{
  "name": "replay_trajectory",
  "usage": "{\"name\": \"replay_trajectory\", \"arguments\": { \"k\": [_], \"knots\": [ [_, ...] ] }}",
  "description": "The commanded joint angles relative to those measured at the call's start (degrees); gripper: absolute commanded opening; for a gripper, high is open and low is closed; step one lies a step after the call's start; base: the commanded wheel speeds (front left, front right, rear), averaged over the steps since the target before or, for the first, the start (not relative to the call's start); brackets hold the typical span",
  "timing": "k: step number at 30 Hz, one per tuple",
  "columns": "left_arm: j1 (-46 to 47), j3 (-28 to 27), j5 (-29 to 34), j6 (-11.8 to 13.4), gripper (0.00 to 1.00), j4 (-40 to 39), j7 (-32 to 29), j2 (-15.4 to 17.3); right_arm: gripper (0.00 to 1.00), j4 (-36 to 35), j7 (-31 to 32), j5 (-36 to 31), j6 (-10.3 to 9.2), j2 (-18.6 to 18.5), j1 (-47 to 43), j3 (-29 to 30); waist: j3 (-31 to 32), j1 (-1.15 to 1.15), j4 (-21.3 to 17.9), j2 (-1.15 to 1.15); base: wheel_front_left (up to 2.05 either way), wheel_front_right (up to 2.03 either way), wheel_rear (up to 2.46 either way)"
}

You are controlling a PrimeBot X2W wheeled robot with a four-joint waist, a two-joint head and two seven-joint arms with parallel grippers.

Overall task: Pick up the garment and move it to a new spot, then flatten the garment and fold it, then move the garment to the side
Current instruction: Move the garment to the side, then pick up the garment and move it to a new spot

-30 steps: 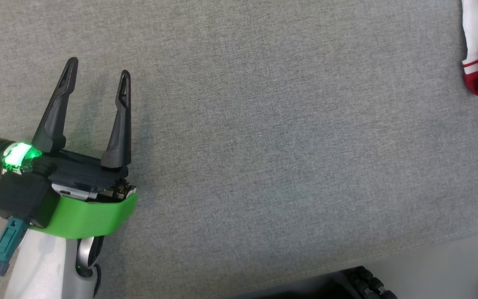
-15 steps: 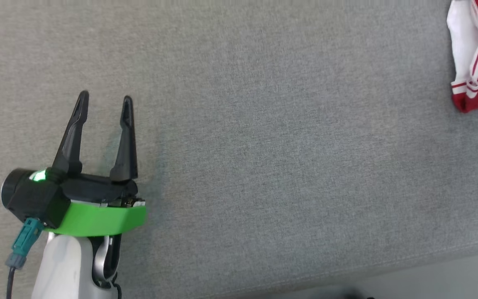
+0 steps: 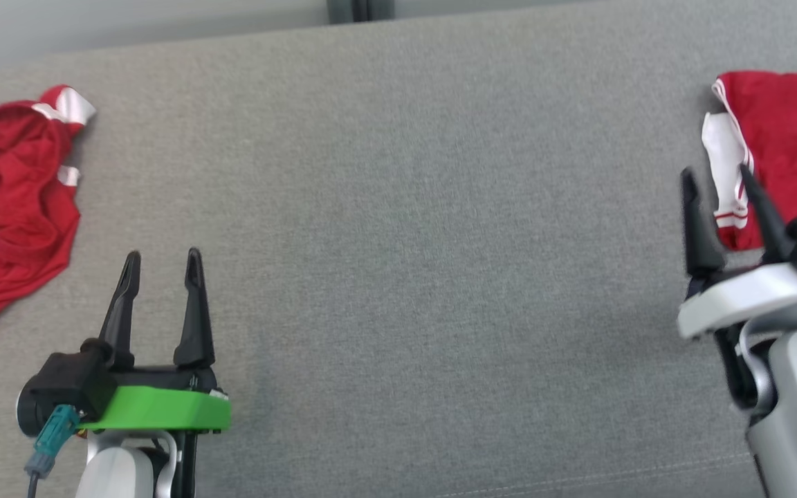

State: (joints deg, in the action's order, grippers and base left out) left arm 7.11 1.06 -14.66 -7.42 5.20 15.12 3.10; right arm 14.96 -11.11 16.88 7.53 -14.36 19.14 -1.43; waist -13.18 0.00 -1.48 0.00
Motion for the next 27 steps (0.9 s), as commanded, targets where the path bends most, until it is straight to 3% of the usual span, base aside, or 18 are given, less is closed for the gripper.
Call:
{"name": "replay_trajectory", "arguments": {
  "k": [1, 13, 27],
  "knots": [
    [-1.41, -0.54, -0.52, -0.09, 1.00, 0.75, 0.01, -0.03, 1.00, -0.97, -0.14, 0.11, -0.08, 1.06, -2.25, -0.02, 5.75, 0.00, 2.82, 0.00, 0.00, 0.00, 0.00],
    [-7.73, -1.88, -1.30, 0.40, 1.00, 7.38, 0.01, -0.16, 1.00, -0.47, -0.27, -1.29, -0.07, 8.28, -13.26, 1.12, 12.94, 0.00, 3.17, 0.00, 0.00, 0.00, 0.00],
    [-8.52, -1.73, -1.51, 0.81, 1.00, 7.39, 0.01, -0.16, 1.00, -1.94, 0.59, -2.08, -0.07, 10.16, -15.88, 2.88, 13.53, 0.00, 2.02, 0.00, 0.00, 0.00, 0.00]
  ]
}}
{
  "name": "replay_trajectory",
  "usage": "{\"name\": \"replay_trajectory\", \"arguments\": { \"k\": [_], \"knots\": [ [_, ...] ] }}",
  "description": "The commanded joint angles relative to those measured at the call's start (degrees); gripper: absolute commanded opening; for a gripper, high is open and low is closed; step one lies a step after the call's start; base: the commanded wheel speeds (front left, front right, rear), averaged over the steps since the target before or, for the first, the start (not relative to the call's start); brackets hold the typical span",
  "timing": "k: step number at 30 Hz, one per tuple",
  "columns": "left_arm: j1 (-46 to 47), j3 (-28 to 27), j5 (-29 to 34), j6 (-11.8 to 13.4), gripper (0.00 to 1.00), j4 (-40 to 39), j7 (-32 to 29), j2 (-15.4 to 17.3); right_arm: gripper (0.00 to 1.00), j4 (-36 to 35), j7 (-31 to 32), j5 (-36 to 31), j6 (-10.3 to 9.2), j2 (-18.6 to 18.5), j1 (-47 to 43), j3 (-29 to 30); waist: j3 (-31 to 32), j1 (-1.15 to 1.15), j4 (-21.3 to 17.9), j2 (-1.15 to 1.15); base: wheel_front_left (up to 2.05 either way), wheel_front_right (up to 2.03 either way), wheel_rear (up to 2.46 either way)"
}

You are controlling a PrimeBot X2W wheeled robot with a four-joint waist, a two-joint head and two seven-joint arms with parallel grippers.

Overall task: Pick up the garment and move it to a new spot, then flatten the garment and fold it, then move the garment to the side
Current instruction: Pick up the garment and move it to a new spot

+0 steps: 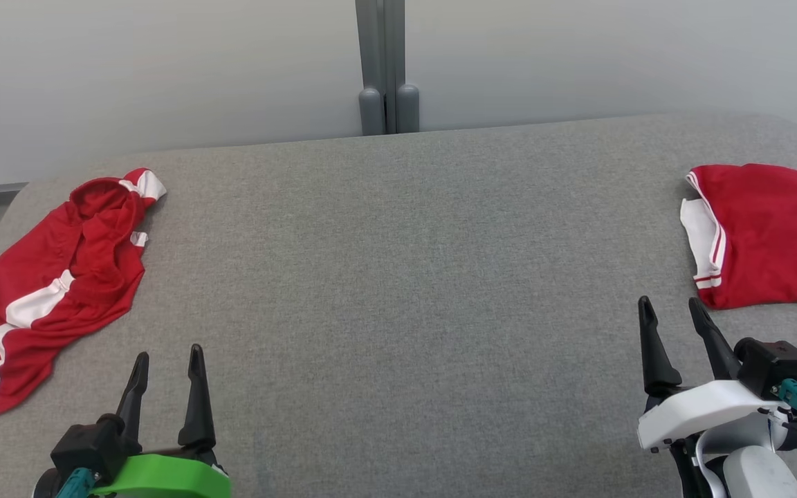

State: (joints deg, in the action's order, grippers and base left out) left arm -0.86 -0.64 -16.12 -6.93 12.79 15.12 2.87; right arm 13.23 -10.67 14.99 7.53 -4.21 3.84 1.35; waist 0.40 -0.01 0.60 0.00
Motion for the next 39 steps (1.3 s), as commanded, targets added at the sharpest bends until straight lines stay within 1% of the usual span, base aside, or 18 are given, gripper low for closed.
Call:
{"name": "replay_trajectory", "arguments": {
  "k": [1, 6, 12, 16, 27, 34, 39],
  "knots": [
    [-0.49, 0.21, -0.09, 0.26, 1.00, -0.32, 0.01, 0.07, 1.00, -0.34, 0.24, -0.21, -0.07, 0.10, -0.60, 0.15, -0.14, 0.01, -0.12, 0.00, 0.00, 0.00, 0.00],
    [0.47, 0.88, -0.28, 0.46, 1.00, -0.62, 0.01, 0.08, 1.00, -0.94, 0.40, -0.53, -0.06, 0.28, -1.02, 0.48, -0.61, 0.01, 0.33, 0.00, 0.00, 0.00, 0.00],
    [1.33, 1.63, -0.98, 0.86, 1.00, -1.12, 0.01, 0.08, 1.00, -1.72, 0.77, -0.83, -0.06, 0.31, -1.37, 0.31, -1.24, 0.01, 3.48, 0.00, 0.00, 0.00, 0.00],
    [1.23, 1.64, -0.40, 1.12, 1.00, -1.13, 0.01, 0.09, 1.00, -1.71, 0.82, -0.96, -0.06, 0.42, -0.88, -0.25, -1.45, 0.01, 6.98, 0.00, 0.00, 0.00, 0.00],
    [0.54, 0.69, 0.82, 1.01, 1.00, -1.33, 0.01, 0.09, 1.00, -0.46, 0.23, -0.61, -0.06, 0.69, 0.03, -1.02, -1.06, 0.01, 19.05, 0.00, 0.00, 0.00, 0.00],
    [-0.41, 0.13, 0.59, 1.26, 1.00, -1.68, 0.01, 0.08, 1.00, 0.37, 0.12, -0.15, -0.07, 0.80, 0.30, -1.72, -0.97, 0.01, 24.12, 0.00, 0.00, 0.00, 0.00],
    [-0.22, 0.24, 0.92, 1.28, 1.00, -2.09, 0.01, 0.08, 1.00, 0.19, 0.37, -0.67, -0.07, 0.90, 0.98, -1.62, -1.59, 0.01, 26.38, 0.00, 0.00, 0.00, 0.00]
  ]
}}
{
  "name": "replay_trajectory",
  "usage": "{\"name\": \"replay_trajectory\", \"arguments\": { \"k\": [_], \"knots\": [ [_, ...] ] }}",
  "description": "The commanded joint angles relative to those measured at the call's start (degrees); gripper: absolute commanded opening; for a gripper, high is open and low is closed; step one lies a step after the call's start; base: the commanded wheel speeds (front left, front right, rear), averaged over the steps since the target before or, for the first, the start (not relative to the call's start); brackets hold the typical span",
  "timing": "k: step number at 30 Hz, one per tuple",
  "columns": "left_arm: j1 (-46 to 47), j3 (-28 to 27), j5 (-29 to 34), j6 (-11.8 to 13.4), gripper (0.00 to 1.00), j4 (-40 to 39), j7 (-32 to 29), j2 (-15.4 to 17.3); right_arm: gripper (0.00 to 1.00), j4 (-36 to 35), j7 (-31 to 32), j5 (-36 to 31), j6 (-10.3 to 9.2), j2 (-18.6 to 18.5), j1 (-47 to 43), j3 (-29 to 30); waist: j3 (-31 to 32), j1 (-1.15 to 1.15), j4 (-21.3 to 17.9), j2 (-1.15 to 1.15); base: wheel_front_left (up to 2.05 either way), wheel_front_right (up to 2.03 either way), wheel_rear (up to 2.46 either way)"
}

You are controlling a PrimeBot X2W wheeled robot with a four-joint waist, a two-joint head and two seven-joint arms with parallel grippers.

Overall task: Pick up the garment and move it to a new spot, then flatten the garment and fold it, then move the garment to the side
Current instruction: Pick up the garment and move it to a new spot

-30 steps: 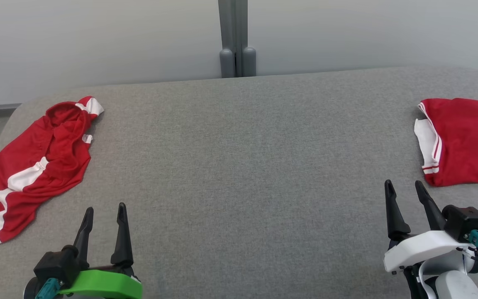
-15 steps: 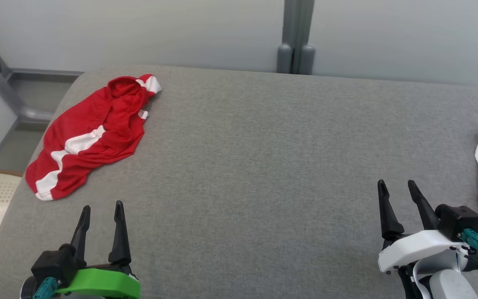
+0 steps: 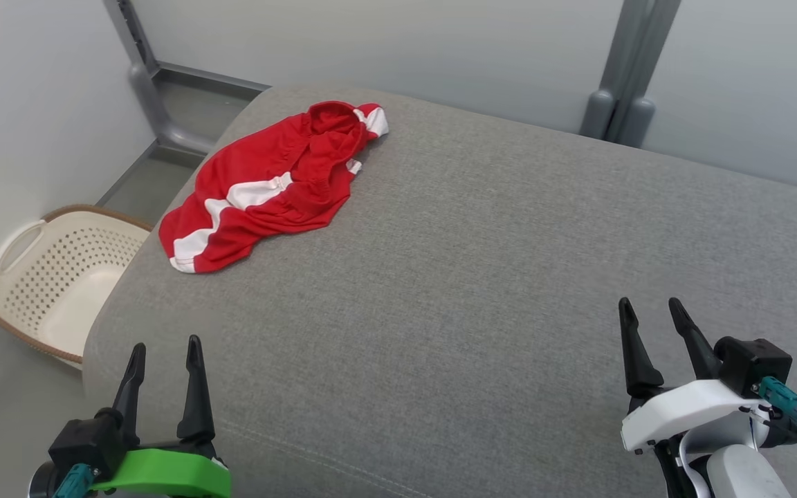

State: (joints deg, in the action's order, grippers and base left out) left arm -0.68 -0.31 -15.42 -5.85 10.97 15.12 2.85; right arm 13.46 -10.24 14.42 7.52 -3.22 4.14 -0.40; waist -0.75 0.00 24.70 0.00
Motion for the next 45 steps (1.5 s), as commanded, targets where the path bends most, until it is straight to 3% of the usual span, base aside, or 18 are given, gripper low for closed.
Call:
{"name": "replay_trajectory", "arguments": {
  "k": [1, 13, 22, 32, 45],
  "knots": [
    [-0.42, -0.21, 0.07, 0.36, 1.00, -0.34, 0.01, 0.10, 1.00, 0.01, -0.08, -0.17, -0.06, -0.08, 0.74, 0.13, -0.56, 0.00, 2.58, 0.00, 0.00, 0.00, 0.00],
    [0.12, -0.99, 1.26, 1.39, 1.00, -1.10, 0.01, 0.10, 1.00, -0.03, 0.29, -0.21, -0.06, -0.33, 0.81, -0.28, -1.61, 0.00, 3.32, 0.00, 0.00, 0.00, 0.00],
    [5.63, -0.60, -0.81, 2.25, 1.00, 5.04, 0.02, 0.10, 1.00, -1.39, 0.98, -0.59, -0.06, -0.71, 2.17, -0.44, -4.60, 0.00, 0.92, 0.00, 0.00, 0.00, 0.00],
    [26.49, 0.18, -4.44, -0.59, 1.00, 23.60, -4.63, 3.50, 1.00, -4.74, 2.97, -1.20, -0.06, -2.27, 5.89, -2.15, -13.20, 0.00, -5.62, 0.00, 0.00, 0.00, 0.00],
    [49.93, -10.15, -17.31, 0.71, 1.00, 42.08, -18.88, 9.44, 1.00, -12.69, 6.63, -1.75, -0.05, -4.84, 11.85, -6.87, -27.78, 0.00, -17.52, 0.00, 0.00, 0.00, 0.00]
  ]
}}
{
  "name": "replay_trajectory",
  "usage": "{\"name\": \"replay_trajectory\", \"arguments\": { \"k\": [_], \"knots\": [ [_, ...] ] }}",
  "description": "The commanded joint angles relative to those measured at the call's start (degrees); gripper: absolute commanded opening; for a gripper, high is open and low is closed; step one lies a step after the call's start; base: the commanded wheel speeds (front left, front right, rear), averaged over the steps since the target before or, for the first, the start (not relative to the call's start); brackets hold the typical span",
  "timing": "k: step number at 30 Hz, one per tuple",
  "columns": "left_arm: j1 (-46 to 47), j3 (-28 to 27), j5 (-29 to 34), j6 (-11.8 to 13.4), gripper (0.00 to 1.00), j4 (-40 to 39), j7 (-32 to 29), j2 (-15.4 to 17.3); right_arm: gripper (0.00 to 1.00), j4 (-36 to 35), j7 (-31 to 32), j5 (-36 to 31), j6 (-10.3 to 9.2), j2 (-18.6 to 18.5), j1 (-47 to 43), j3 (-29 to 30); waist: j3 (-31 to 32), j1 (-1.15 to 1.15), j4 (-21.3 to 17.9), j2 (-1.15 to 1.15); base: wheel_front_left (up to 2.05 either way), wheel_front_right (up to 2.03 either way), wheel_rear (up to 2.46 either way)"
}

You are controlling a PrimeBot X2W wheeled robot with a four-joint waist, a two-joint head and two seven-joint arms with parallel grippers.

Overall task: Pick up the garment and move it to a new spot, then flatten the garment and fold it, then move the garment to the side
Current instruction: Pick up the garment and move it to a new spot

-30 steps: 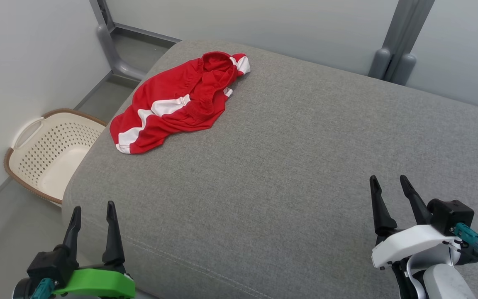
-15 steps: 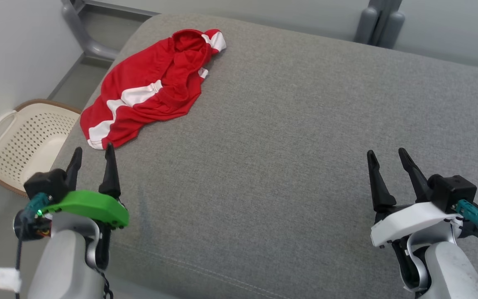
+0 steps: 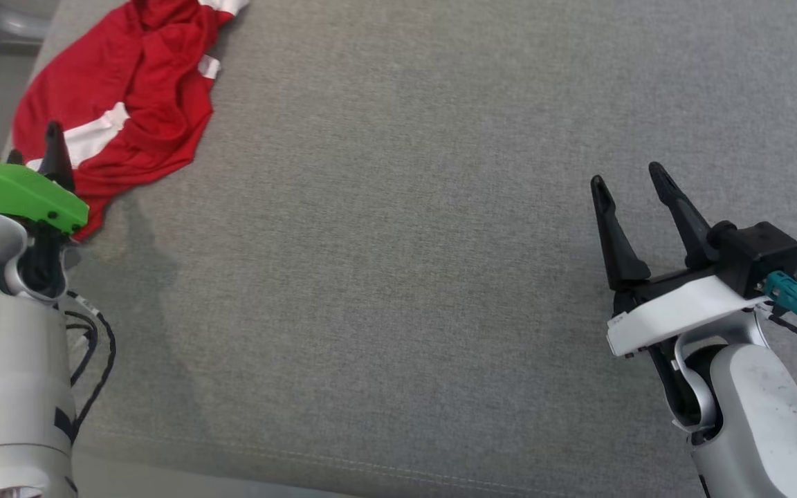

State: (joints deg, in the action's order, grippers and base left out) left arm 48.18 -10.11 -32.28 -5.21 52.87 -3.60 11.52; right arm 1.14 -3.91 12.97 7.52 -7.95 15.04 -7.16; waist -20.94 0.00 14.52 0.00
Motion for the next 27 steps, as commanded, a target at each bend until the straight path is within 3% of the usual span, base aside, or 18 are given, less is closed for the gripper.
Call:
{"name": "replay_trajectory", "arguments": {
  "k": [1, 9, 13, 14, 15, 18, 27],
  "knots": [
    [2.28, -0.28, -0.34, 0.24, 1.00, 0.88, -1.51, 1.92, 1.00, -1.33, 0.51, -0.27, -0.05, -0.18, 1.24, -0.45, -8.79, 0.00, -8.18, 0.00, 0.00, 0.00, 0.00],
    [5.20, -2.42, -2.45, 4.42, 1.00, 5.22, -10.07, 6.61, 1.00, -5.17, 1.54, 0.14, -0.05, 0.23, 1.50, -1.70, -14.51, 0.00, -12.96, 0.00, 0.00, 0.00, 0.00],
    [3.74, -2.56, -2.71, 6.55, 1.00, 6.72, -12.60, 6.40, 1.00, -5.12, 1.02, 0.81, -0.05, 0.41, 0.54, -1.93, -15.00, 0.00, -13.71, 0.00, 0.00, 0.00, 0.00],
    [3.36, -2.30, -2.84, 6.51, 0.61, 7.04, -13.47, 5.87, 1.00, -4.97, 0.86, 0.94, -0.05, 0.40, 0.45, -1.85, -14.95, 0.00, -13.66, 0.00, 0.00, 0.00, 0.00],
    [3.06, -1.88, -2.78, 6.09, 0.00, 7.01, -13.95, 5.37, 1.00, -4.77, 0.75, 0.94, -0.05, 0.39, 0.31, -1.72, -14.81, 0.00, -13.54, 0.00, 0.00, 0.00, 0.00],
    [2.46, -1.47, -3.11, 4.98, 0.00, 6.10, -13.70, 4.60, 1.00, -4.01, 0.51, 1.51, -0.03, 0.36, 0.27, -2.02, -13.81, 0.00, -12.88, 0.00, 0.00, 0.00, 0.00],
    [2.93, -2.46, -4.31, 1.32, 0.00, -2.15, -9.60, 8.36, 1.00, -0.27, -1.09, 3.18, -0.04, 0.81, 0.89, -3.40, -6.16, 0.00, -10.77, 0.00, 0.00, 0.00, 0.00]
  ]
}}
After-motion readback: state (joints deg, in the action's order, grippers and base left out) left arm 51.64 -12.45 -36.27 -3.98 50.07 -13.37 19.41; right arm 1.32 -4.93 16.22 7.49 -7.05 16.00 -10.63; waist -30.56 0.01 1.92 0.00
